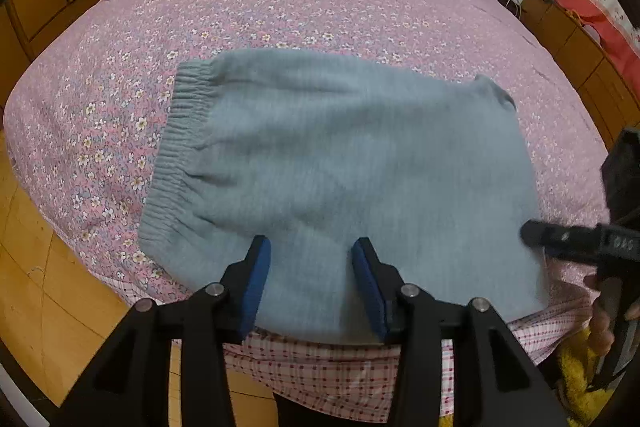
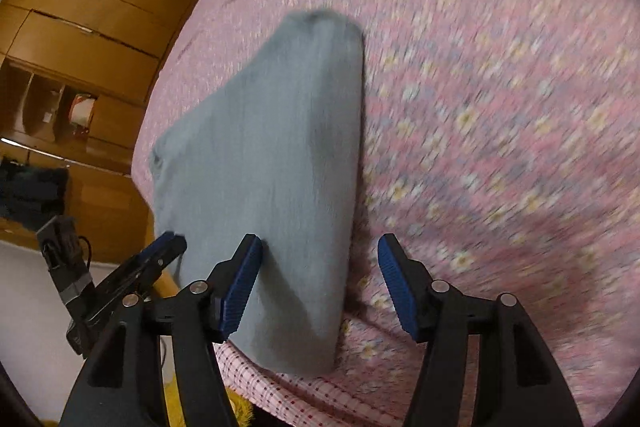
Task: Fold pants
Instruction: 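Grasp the sweatpants edge with the right tool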
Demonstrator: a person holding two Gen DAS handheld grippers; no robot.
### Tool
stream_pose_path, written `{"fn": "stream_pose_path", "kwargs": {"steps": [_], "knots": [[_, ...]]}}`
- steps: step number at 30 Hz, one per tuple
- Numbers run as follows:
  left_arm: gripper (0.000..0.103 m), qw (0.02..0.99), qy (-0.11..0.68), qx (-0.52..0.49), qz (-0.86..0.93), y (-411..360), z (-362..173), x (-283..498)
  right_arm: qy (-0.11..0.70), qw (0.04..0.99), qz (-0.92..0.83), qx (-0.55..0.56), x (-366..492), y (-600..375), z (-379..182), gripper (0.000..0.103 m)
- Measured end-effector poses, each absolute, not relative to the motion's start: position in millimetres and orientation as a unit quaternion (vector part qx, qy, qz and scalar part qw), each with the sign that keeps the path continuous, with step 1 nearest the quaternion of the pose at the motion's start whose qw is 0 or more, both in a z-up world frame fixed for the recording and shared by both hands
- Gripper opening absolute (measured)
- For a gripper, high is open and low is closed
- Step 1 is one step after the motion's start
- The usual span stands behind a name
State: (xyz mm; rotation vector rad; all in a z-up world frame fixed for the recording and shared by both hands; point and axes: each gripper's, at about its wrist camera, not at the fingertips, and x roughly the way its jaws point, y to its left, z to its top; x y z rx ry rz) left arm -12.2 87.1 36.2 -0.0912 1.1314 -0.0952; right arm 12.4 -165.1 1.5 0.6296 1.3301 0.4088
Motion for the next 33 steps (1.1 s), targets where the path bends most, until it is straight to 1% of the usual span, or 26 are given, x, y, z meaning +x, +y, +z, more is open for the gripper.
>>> {"fn": "stream_pose_path", "kwargs": {"steps": [4, 10, 15, 20, 22, 24, 25, 27, 28, 30, 33], "knots": [[0.048, 0.841, 0.538, -0.046, -0.044, 87.0, 36.3, -11.3, 0.62, 0.697, 0.187, 0.307, 14.4, -162.6, -21.3, 0.057], [0.048, 0.841, 0.537, -0.042, -0.04, 84.7, 35.1, -11.8, 0.629, 0.667, 0.2, 0.345, 11.5, -165.9, -42.6, 0.063], [0.049, 0.841, 0.537, -0.042, -0.041, 85.2, 33.4, -10.3, 0.636, 0.657, 0.214, 0.343, 6.2, -161.6, -50.6, 0.071], [0.049, 0.842, 0.536, -0.045, -0.042, 86.5, 33.4, -10.5, 0.633, 0.658, 0.211, 0.348, 6.1, -161.5, -51.1, 0.071], [0.05, 0.842, 0.536, -0.046, -0.043, 87.4, 33.4, -11.0, 0.629, 0.654, 0.205, 0.366, 7.0, -161.6, -45.7, 0.066], [0.05, 0.842, 0.536, -0.046, -0.043, 87.7, 33.7, -11.2, 0.621, 0.653, 0.208, 0.38, 5.2, -163.4, -44.3, 0.053], [0.05, 0.842, 0.536, -0.046, -0.042, 87.7, 33.6, -11.4, 0.617, 0.658, 0.212, 0.376, 4.9, -162.7, -41.6, 0.05], [0.051, 0.842, 0.536, -0.045, -0.042, 88.4, 33.5, -11.0, 0.609, 0.671, 0.221, 0.359, 5.0, -160.0, -32.2, 0.038], [0.051, 0.842, 0.536, -0.045, -0.042, 88.7, 33.5, -11.1, 0.607, 0.678, 0.222, 0.35, 5.6, -157.9, -27.4, 0.037], [0.051, 0.842, 0.536, -0.044, -0.041, 89.0, 33.4, -11.5, 0.597, 0.695, 0.231, 0.328, 5.3, -153.2, -17.5, 0.03], [0.051, 0.845, 0.531, -0.045, -0.039, 89.4, 35.2, -12.7, 0.584, 0.704, 0.241, 0.325, 6.2, -152.1, -10.0, 0.021]]}}
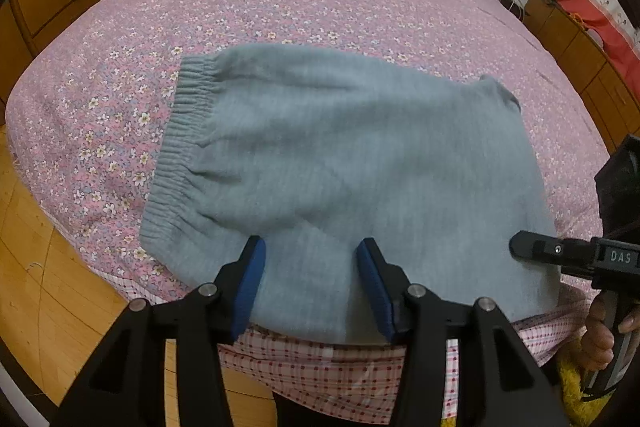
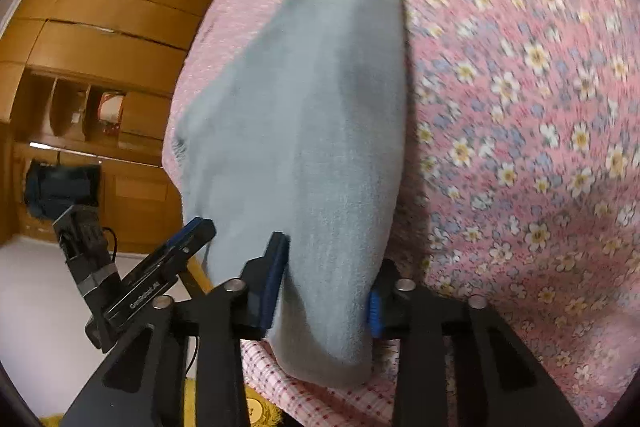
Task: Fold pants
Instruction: 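Grasp the sweatpants edge with the right tool, then lift the held edge and fold it over the pants with the right tool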
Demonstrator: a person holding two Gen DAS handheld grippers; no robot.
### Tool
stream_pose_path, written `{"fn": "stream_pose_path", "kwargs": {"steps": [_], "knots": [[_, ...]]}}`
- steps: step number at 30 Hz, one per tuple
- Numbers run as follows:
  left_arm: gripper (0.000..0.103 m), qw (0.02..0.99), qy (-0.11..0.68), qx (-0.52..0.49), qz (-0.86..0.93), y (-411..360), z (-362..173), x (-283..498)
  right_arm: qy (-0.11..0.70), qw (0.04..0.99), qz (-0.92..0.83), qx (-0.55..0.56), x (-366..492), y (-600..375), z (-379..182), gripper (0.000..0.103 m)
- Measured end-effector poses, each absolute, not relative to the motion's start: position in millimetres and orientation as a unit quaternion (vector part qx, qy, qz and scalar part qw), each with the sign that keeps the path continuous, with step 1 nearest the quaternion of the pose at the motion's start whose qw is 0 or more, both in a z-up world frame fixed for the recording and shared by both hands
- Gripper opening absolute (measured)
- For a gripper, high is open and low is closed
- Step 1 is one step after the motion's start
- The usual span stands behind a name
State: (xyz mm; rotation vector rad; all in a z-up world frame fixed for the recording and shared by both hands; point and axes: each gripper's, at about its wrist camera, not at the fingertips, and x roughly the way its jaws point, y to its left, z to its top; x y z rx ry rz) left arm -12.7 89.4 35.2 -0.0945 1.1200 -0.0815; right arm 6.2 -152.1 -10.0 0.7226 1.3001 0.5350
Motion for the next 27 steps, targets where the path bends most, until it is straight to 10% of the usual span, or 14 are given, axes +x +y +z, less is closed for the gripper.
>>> {"fn": "stream_pose_path", "kwargs": {"steps": [27], "knots": [[0.051, 0.857, 0.506, 0.012, -0.096, 57.4, 42.5, -28.2, 0.465, 0.798, 0.307, 0.231, -4.9, -139.5, 79.6, 0.006]]}}
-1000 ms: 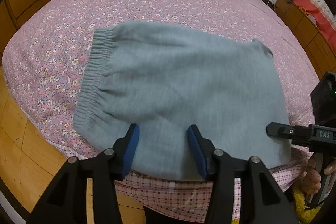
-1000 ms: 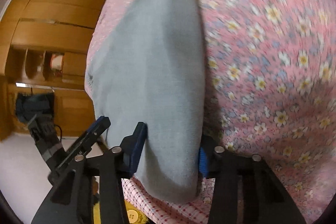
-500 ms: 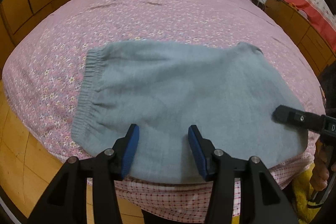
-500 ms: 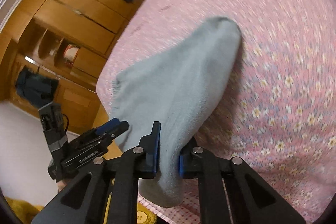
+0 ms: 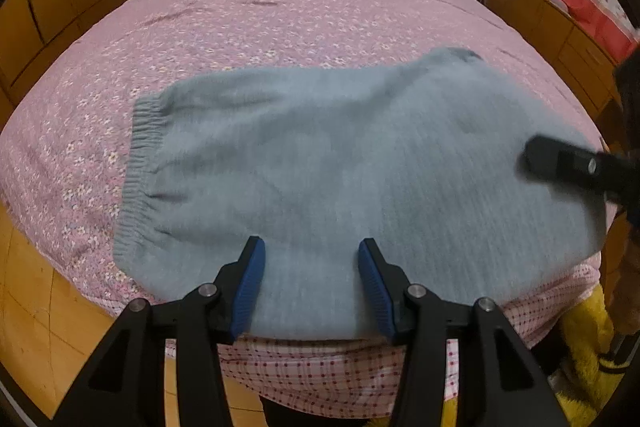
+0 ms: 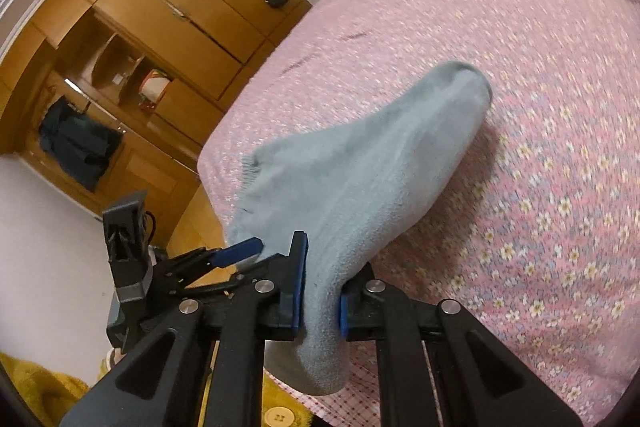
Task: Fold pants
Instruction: 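Lift the held edge and fold it over the pants with the right tool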
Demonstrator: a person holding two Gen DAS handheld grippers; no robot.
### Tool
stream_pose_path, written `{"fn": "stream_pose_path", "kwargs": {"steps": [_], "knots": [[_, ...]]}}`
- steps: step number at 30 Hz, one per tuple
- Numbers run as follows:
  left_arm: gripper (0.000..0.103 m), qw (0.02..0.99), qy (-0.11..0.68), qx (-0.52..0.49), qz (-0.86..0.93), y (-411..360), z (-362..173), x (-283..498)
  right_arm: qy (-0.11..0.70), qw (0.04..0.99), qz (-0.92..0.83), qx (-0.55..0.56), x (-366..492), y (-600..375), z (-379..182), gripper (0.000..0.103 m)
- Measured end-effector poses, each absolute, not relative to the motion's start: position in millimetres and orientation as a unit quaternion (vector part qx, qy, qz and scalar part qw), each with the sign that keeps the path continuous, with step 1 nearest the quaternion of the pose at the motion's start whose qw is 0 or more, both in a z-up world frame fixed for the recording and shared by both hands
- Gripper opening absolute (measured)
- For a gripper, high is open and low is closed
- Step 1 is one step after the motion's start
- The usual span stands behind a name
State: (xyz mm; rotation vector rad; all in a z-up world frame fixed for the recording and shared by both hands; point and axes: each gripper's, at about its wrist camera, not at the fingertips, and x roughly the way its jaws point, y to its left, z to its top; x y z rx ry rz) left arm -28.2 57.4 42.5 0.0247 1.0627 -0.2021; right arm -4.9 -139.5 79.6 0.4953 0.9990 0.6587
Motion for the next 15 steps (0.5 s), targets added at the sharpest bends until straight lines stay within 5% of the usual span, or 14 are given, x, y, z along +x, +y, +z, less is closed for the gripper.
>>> {"fn": "stream_pose_path", "kwargs": {"steps": [15], "knots": [[0.051, 0.862, 0.499, -0.011, -0.091, 71.5, 54.1, -28.3, 0.451, 0.802, 0.346, 0.183, 4.7, -106.9, 111.0, 0.006]]}}
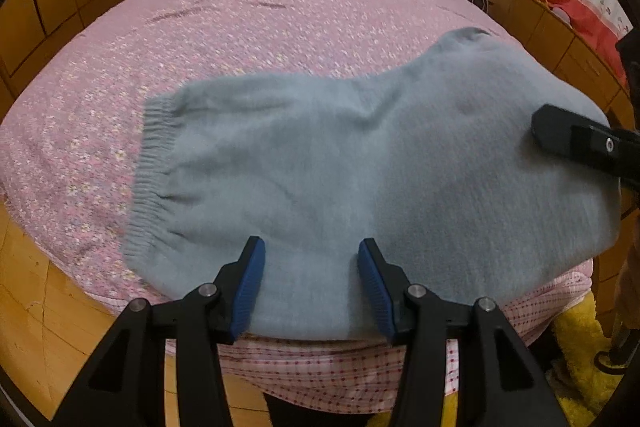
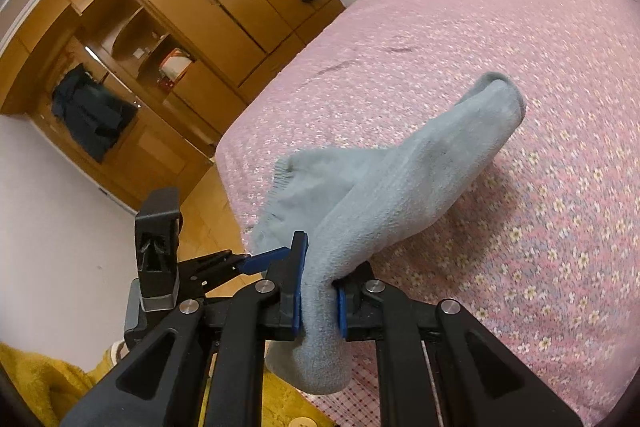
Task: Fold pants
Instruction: 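Lift the held edge and fold it over the pants with the right tool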
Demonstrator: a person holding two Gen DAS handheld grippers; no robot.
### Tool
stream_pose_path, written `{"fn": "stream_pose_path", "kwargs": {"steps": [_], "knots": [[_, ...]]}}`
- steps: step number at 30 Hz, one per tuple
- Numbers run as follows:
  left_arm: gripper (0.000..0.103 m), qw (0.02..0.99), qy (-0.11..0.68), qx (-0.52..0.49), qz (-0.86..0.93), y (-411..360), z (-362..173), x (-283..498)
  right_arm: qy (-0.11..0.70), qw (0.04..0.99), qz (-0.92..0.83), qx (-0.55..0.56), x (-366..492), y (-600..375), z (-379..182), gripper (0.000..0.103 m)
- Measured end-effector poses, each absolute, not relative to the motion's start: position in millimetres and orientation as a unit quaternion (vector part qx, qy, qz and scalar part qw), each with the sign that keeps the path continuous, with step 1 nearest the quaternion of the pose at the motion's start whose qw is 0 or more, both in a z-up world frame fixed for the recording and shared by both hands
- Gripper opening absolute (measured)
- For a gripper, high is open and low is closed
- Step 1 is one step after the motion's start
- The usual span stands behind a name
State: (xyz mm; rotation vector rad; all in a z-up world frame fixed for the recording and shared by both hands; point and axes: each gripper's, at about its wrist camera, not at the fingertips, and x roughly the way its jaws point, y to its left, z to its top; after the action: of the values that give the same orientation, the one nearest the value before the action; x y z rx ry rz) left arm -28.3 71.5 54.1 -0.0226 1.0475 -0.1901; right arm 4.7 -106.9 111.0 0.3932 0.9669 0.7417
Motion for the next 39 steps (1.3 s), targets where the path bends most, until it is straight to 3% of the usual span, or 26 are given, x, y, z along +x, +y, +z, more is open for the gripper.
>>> {"fn": "stream_pose_path", "kwargs": {"steps": [16, 39], "knots": [[0.051, 0.874, 0.482, -0.049, -0.01, 135.9, 76.1, -25.6, 0.444, 0.798, 0.384, 0.139, 15.2, -70.3, 130.6, 0.006], [0.051, 0.866, 0.489, -0.09, 0.057, 199.4, 52.4, -30.5, 0.472, 0.756, 0.444, 0.088, 47.1, 42.4, 129.2, 0.006]]}}
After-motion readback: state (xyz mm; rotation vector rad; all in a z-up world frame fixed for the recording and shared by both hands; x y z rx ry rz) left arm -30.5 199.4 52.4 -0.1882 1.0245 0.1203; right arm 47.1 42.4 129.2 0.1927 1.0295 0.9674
